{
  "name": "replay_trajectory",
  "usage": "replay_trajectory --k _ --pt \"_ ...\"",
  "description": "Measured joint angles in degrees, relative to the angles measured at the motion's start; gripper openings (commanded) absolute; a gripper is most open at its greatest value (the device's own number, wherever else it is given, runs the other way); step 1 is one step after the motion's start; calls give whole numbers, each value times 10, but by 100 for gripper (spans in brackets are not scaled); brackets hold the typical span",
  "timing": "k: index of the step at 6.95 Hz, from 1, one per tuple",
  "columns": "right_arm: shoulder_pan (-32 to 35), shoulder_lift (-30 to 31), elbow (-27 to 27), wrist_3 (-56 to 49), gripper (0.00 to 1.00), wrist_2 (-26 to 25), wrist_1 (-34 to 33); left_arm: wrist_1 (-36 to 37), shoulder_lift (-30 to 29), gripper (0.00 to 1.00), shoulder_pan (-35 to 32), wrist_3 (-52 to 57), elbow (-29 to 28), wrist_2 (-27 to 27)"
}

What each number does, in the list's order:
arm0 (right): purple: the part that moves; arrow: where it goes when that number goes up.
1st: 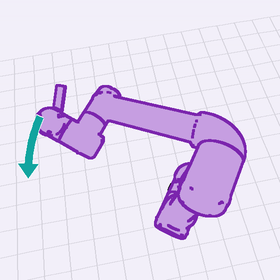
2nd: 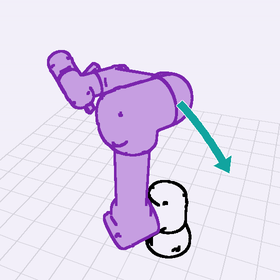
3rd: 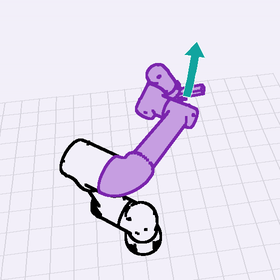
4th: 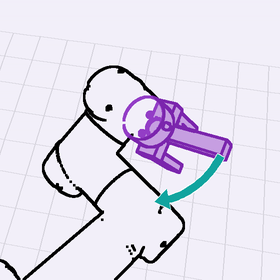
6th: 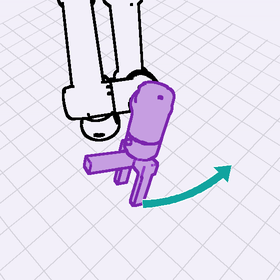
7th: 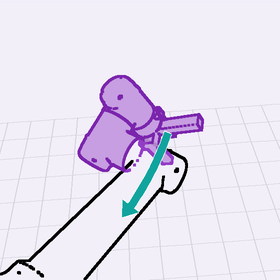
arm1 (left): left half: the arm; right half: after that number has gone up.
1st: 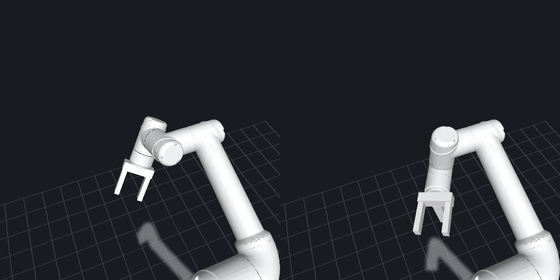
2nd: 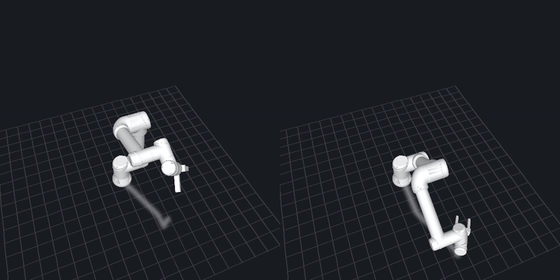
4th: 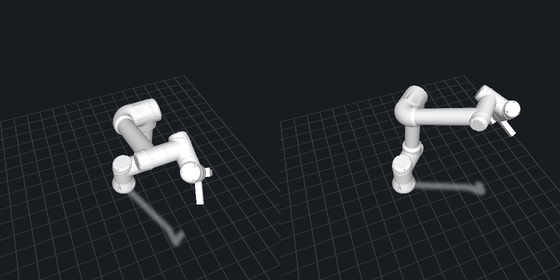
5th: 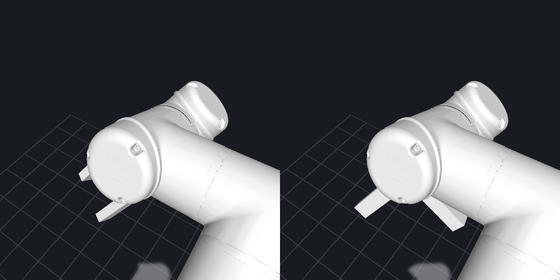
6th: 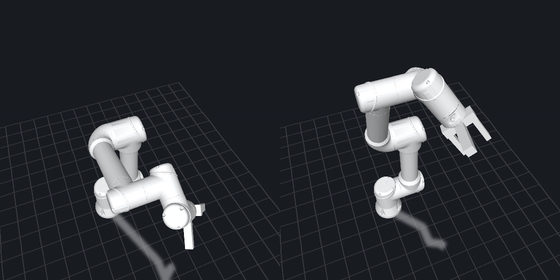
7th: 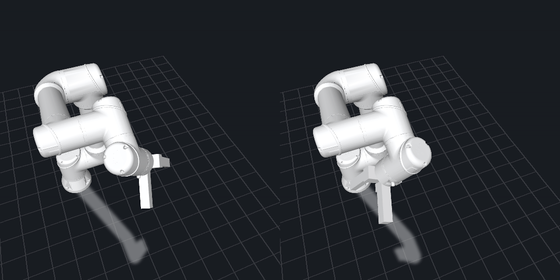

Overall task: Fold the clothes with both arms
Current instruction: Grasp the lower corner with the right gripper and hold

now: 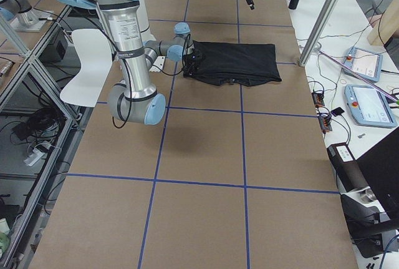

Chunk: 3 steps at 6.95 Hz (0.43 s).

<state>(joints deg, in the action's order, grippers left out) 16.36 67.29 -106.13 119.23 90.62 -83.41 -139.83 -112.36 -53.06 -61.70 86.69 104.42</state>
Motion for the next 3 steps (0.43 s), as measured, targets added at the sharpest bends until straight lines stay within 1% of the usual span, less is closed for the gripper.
replay_trajectory --k 3 --pt "3 -1 -5 0 0 0 0 0 1 100 0 -1 4 0"
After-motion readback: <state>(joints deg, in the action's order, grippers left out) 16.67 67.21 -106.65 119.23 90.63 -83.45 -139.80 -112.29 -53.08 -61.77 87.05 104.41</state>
